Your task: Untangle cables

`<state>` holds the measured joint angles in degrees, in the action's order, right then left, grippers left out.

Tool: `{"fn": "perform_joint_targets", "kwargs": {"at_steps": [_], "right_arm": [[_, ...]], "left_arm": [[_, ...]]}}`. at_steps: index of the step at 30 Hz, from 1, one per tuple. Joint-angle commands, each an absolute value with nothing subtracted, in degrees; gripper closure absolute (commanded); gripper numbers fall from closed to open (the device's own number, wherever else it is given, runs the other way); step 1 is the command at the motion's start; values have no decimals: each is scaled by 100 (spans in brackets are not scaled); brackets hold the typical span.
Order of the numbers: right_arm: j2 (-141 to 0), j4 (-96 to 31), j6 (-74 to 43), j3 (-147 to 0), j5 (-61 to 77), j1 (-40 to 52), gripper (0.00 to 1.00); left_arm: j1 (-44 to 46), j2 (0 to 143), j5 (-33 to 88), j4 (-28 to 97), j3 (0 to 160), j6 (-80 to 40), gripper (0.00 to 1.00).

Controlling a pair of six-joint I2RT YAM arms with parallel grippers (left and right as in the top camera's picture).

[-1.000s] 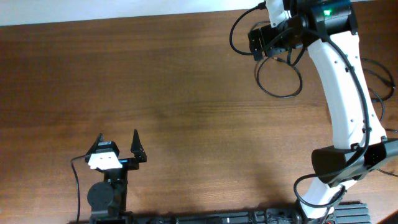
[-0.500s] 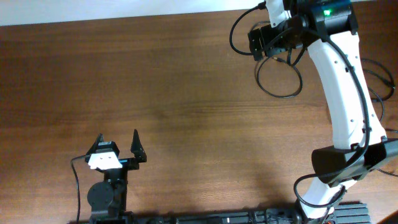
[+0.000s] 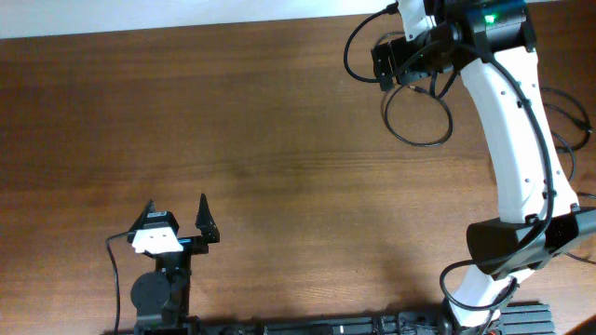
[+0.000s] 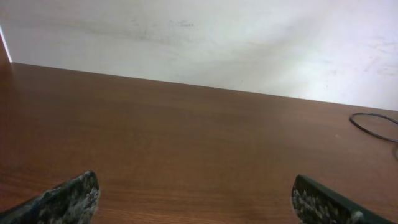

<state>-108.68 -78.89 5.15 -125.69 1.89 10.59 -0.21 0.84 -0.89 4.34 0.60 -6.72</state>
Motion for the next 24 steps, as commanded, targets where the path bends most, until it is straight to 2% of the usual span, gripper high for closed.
{"fn": "perform_joint_targets", "kwargs": {"at_steps": [1,12,19,24], "right_arm": [[-10724,-7887,550,-12665,121,1048,1],[-10565,-8077,545,-12665,587,1050,1],[-9920,-7269,375,-12665,993,1076,1],[-9605,-7039,381,-12484,803,1192,1]], "left_arm": [[-60,30,-130,480,49,-681,1],[-60,30,-130,480,49,-681,1],[-60,30,-130,480,49,-681,1],[-60,30,-130,480,49,-681,1]]}}
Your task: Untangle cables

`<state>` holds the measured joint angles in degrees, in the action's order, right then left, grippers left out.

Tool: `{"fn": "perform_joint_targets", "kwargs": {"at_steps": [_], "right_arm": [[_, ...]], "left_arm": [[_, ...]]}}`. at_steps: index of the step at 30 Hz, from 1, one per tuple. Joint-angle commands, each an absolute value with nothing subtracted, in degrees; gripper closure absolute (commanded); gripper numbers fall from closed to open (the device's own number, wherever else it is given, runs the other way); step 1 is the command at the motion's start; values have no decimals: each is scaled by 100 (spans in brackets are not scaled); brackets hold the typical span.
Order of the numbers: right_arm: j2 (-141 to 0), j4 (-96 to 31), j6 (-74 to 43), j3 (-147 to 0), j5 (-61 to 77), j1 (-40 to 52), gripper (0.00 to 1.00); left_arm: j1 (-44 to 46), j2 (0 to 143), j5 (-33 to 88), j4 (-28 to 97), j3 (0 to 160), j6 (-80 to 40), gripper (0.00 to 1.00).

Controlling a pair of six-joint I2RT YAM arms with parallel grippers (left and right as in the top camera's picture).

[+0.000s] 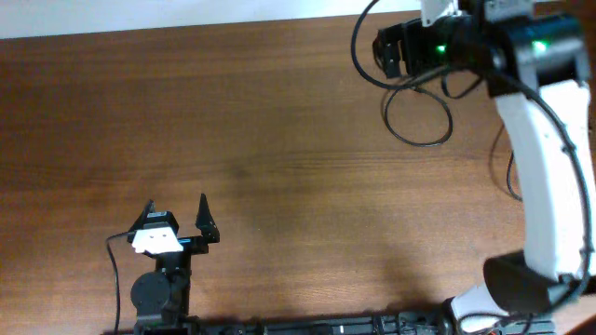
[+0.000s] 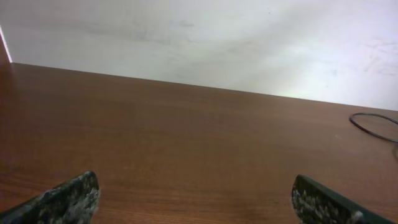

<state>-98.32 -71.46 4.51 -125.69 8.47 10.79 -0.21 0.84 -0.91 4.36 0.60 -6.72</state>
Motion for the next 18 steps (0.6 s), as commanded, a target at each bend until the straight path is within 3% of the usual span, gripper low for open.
{"fn": "perform_joint_targets", "kwargs": {"at_steps": [1,4,13,18], "right_arm": [[-9502,-6932,379,-12269,676,1214,1],[-9085,-6425,379,-11336,550,1243,1],[-7328,-3046,379,-6696,532,1236,1],[-6851,-1726,377,-5238,532,1236,1]], "left_arm": [[-60,30,-130,480,49,-681,1],[-60,30,-130,480,49,-681,1],[-60,30,-130,480,49,-681,1],[-60,30,-130,480,49,-681,1]]}}
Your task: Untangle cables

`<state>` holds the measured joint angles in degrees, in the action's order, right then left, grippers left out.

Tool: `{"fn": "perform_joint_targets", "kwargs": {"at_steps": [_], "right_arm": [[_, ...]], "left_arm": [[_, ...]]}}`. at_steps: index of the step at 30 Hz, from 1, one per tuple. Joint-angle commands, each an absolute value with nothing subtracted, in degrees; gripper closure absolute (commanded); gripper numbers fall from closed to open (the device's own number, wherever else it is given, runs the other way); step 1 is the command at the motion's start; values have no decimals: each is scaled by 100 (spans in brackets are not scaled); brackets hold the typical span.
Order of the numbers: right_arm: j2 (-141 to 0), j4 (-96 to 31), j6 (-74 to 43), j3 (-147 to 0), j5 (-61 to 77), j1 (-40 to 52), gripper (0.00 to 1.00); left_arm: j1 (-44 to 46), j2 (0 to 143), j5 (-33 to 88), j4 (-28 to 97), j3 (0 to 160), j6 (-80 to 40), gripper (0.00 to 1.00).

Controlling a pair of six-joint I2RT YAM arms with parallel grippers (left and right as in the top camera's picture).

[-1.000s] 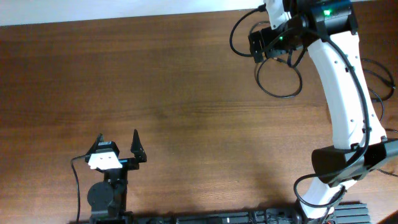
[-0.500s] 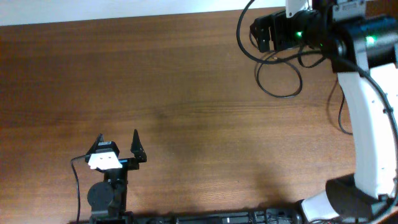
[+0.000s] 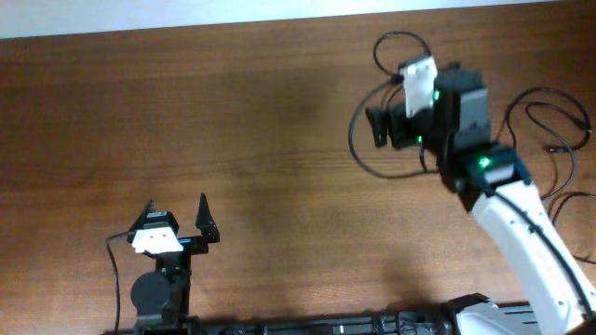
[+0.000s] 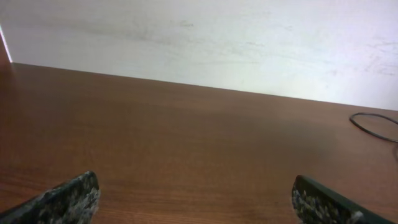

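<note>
A black cable point(image 3: 353, 140) lies in loose loops on the brown table point(image 3: 186, 112) at the right of the overhead view, with a small loop near the far edge. My right gripper point(image 3: 380, 128) sits over these loops and looks shut on the cable. My left gripper point(image 3: 177, 207) rests at the near left, far from the cable, its fingers spread wide with nothing between them. In the left wrist view the left gripper point(image 4: 196, 200) stands open over bare wood, and a bit of cable point(image 4: 352, 119) shows at the far right.
More thin black cables point(image 3: 551, 104) lie at the table's right edge beside the right arm. The white wall point(image 4: 199, 43) runs along the far edge. Both arm bases stand at the near edge.
My right gripper has moved from the far edge toward the near side, to mid-table on the right. The cable loops have shifted with it, nearer and to the left. The left arm is unchanged.
My right gripper was first at the far right edge on the cable, with a loop lying just below it. It was still there a moment later, the arm turned. Now gripper and cable loops are nearer mid-table. The left gripper stayed open throughout.
</note>
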<state>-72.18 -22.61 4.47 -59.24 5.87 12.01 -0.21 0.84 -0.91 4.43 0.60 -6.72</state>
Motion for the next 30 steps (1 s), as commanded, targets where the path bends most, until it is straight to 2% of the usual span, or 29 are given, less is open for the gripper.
{"fn": "perform_joint_targets", "kwargs": {"at_steps": [1,5,21,30], "right_arm": [[-6761,-1433,379,-4993,532,1236,1],[-6429,-495,423,-4034,528,1236,1],[-5159,1754,421,-864,377,1236,1],[-3861,1782,419,-167,357,1236,1]], "left_arm": [[-60,30,-130,480,49,-681,1],[-60,30,-130,480,49,-681,1],[-60,30,-130,480,49,-681,1],[-60,30,-130,480,49,-681,1]]}}
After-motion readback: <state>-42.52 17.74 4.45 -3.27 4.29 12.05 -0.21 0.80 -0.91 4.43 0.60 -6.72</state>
